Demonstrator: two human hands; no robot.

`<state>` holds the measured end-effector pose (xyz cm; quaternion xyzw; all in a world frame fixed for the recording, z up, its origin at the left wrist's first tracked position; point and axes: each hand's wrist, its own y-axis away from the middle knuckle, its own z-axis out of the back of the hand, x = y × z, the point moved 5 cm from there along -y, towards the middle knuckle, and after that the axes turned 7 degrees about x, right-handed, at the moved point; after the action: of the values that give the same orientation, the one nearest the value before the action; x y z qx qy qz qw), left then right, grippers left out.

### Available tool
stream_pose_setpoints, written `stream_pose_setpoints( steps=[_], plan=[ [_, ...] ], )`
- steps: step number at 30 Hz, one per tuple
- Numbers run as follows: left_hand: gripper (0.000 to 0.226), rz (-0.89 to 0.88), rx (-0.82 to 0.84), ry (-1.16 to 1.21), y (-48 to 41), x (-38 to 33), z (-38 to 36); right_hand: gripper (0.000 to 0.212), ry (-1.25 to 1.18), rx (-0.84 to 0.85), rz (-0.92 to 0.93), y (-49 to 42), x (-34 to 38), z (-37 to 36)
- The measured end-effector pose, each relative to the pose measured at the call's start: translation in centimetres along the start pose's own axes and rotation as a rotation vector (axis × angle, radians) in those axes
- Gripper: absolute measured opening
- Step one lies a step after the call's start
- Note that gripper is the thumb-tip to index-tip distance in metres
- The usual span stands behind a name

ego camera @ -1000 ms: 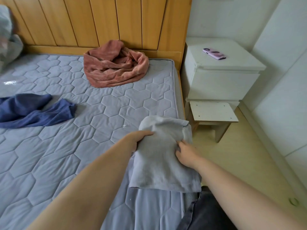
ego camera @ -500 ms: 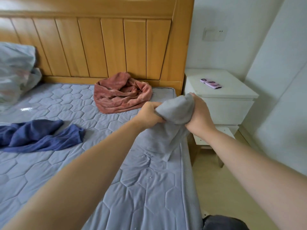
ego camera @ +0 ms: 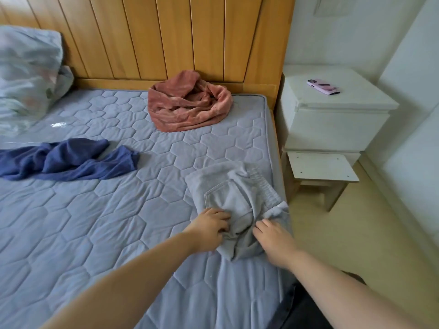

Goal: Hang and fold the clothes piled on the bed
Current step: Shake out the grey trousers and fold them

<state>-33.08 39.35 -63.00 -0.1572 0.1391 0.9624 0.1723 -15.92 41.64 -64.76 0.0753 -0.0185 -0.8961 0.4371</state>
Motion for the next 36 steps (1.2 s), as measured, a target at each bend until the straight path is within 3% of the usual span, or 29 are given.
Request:
stream_pose_setpoints(
  steps=[4, 8, 12, 17, 20, 25, 28, 31, 34, 36],
  plan=[
    [0.051, 0.261, -0.096, 0.019, -1.1, -2.0, 0.3, 0.045, -0.059, 0.088, -0.056, -0.2, -1.1, 0.8],
    [0.046, 0.388, -0.081, -0.14, -2.0, -3.8, -0.8, 0.028, -0.191, 0.367, -0.077, 0.3, -1.7, 0.8],
    [0.038, 0.401, -0.133, -0.182, -2.2, -3.9, -1.1, 0.052, -0.519, 0.485, -0.341, 0.7, -3.7, 0.6],
    [0.025, 0.374, -0.3, 0.09, -1.0, -2.8, -1.0, 0.044, -1.263, 0.432, -0.862, -0.1, -5.1, -0.1],
    [0.025, 0.29, -0.407, 0.257, -0.4, -2.6, -0.8, 0.039, -1.698, 0.328, -1.019, -1.1, -3.7, -0.3],
    [0.023, 0.169, -0.496, 0.176, 0.6, -2.5, -0.8, 0.021, -1.927, 0.078, -1.099, -2.6, -2.8, -0.4],
    [0.043, 0.296, -0.355, -0.036, 0.8, -3.3, -1.3, 0.017, -2.19, -0.011, -1.09, -2.6, -2.5, 0.0],
    [0.042, 0.394, -0.252, -0.133, 0.9, -4.0, -1.9, 0.014, -2.352, -0.124, -1.078, -2.1, -2.8, 0.9],
    [0.044, 0.247, -0.411, -0.063, 1.4, -4.5, -1.4, 0.016, -2.325, -0.24, -1.141, -1.3, -3.7, 1.4],
    [0.032, 0.101, -0.527, -0.042, 2.1, -4.5, -0.9, 0.021, -2.303, -0.309, -1.19, -0.7, -4.2, 1.0]
  ],
)
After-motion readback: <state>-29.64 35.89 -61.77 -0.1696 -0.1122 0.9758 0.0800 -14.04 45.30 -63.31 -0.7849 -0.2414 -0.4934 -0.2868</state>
